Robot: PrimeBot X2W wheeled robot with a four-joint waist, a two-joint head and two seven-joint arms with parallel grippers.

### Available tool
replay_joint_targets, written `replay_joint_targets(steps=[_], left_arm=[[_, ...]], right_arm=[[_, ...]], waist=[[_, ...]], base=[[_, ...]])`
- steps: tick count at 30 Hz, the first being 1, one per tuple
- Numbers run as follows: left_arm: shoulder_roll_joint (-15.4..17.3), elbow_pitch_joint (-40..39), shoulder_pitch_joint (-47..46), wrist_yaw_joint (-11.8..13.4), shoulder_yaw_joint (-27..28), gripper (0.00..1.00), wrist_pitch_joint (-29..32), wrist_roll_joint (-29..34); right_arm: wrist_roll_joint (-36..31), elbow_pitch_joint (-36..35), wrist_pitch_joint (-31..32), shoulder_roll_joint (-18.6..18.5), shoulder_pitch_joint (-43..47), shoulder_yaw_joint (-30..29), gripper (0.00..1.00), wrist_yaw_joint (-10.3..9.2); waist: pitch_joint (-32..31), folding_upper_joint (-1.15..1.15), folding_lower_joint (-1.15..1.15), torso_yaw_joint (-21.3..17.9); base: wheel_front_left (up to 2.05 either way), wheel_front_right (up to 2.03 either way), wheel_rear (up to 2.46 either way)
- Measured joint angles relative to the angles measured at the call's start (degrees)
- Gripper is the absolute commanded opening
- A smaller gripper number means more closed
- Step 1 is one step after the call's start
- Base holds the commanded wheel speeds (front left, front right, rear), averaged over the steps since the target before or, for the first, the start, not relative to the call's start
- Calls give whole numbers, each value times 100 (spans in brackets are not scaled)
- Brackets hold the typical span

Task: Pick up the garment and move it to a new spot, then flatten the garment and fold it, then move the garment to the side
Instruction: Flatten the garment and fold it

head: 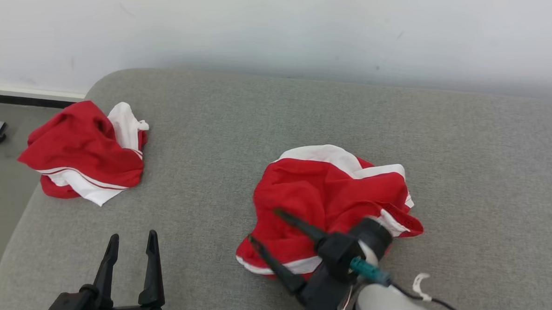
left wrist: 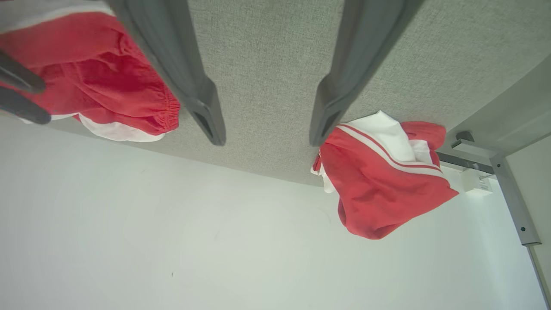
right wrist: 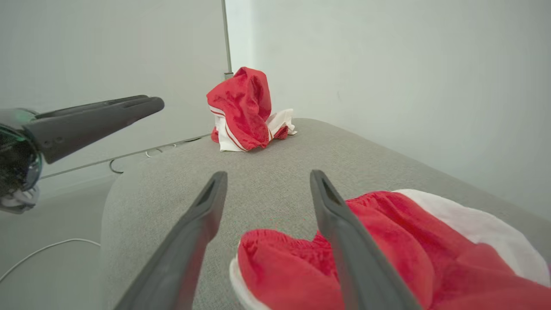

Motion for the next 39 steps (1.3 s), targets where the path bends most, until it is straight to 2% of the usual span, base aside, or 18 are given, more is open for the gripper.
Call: replay_joint_targets(steps=[7, 14, 21, 27, 28, 29, 30, 35, 39], left_arm=[[1, -70, 62, 23, 152, 100, -1, 25], [-1, -111, 176, 41, 158, 100, -1, 29], [0, -140, 263, 44, 121, 100, -1, 31], [0, -136, 260, 40, 44, 100, -1, 31], [-1, -135, 260, 40, 37, 100, -1, 30], [0, -134, 259, 40, 34, 100, -1, 30], [0, -131, 259, 41, 33, 100, -1, 26], [0, -131, 264, 58, 65, 100, -1, 25], [0, -130, 270, 73, 93, 100, -1, 25]], right_arm=[[-259, -695, 0, -456, 5, -808, 100, 0], [-481, -1099, 0, -1011, 654, -1313, 100, 0], [-528, -1094, 97, -1493, 1168, -1543, 100, 0], [-425, -725, 204, -1515, 1206, -1627, 100, 0], [-381, -658, 205, -1506, 1203, -1610, 45, 0], [-356, -582, 230, -1504, 1191, -1575, 5, 0], [-322, -516, 232, -1499, 1178, -1556, 0, 0], [-154, -390, 140, -1482, 931, -1591, 0, 0], [-11, -394, 77, -1526, 893, -1924, 0, 0]], waist=[[-71, 0, 0, -211], [-220, 0, 0, -373], [-326, 0, 0, -453], [-293, 0, 0, -364], [-282, 0, 0, -346], [-267, 0, 0, -331], [-249, 0, 0, -319], [-175, 0, 0, -365], [-157, 0, 0, -525]], base=[[0, 0, 0], [0, 0, 0], [0, 0, 0], [0, 0, 0], [0, 0, 0], [0, 0, 0], [0, 0, 0], [0, 0, 0], [0, 0, 0]])
